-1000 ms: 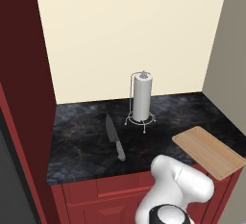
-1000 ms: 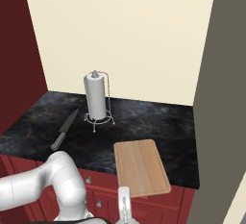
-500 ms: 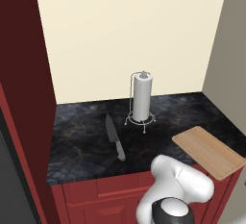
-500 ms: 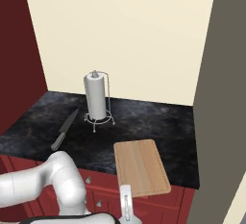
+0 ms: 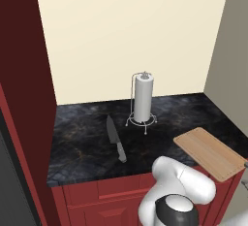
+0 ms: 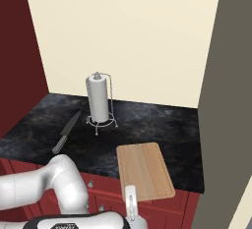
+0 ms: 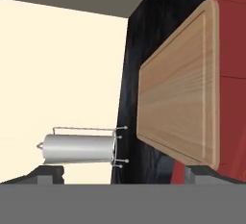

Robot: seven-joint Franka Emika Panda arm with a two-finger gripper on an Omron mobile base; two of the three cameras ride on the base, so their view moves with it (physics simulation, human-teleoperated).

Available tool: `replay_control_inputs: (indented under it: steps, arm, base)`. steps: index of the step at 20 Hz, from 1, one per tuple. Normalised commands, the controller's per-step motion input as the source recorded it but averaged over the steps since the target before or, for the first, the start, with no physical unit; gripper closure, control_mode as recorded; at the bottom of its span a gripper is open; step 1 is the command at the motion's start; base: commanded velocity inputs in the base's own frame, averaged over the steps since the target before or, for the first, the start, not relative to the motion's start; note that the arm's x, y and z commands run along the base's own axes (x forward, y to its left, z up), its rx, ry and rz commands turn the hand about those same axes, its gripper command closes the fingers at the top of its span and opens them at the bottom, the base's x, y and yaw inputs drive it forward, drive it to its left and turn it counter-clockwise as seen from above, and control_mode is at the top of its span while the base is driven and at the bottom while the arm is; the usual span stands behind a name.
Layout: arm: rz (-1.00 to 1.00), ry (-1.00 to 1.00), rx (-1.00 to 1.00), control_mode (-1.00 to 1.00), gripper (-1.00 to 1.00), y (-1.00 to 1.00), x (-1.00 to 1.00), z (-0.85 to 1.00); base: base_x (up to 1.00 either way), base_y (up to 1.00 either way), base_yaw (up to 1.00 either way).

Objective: Move the cutting board and knife to the sink. Then move spray from the cabinet to the counter.

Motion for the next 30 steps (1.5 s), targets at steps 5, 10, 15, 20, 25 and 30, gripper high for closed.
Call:
replay_control_inputs:
  steps: [5, 10, 15, 20, 25, 30]
  arm:
    - [0.0, -0.02, 0.0, -1.0, -1.0, -0.06, 0.14, -0.11]
    - [0.0, -0.02, 0.0, -1.0, -1.0, -0.15, 0.05, -0.13]
    - [0.0, -0.02, 0.0, -1.0, -1.0, -0.15, 0.04, -0.12]
    - [0.0, -0.01, 0.0, -1.0, -1.0, -0.08, 0.04, -0.13]
    - [0.0, 0.0, 0.0, -1.0, -1.0, -0.01, 0.08, -0.11]
    - [0.0, 0.0, 0.0, -1.0, -1.0, 0.0, 0.1, -0.09]
  base:
    - [0.0, 0.0, 0.0]
    - [0.0, 0.0, 0.0]
    - [0.0, 0.0, 0.0]
    - [0.0, 0.0, 0.0]
    - [0.0, 0.0, 0.0]
    - [0.0, 0.0, 0.0]
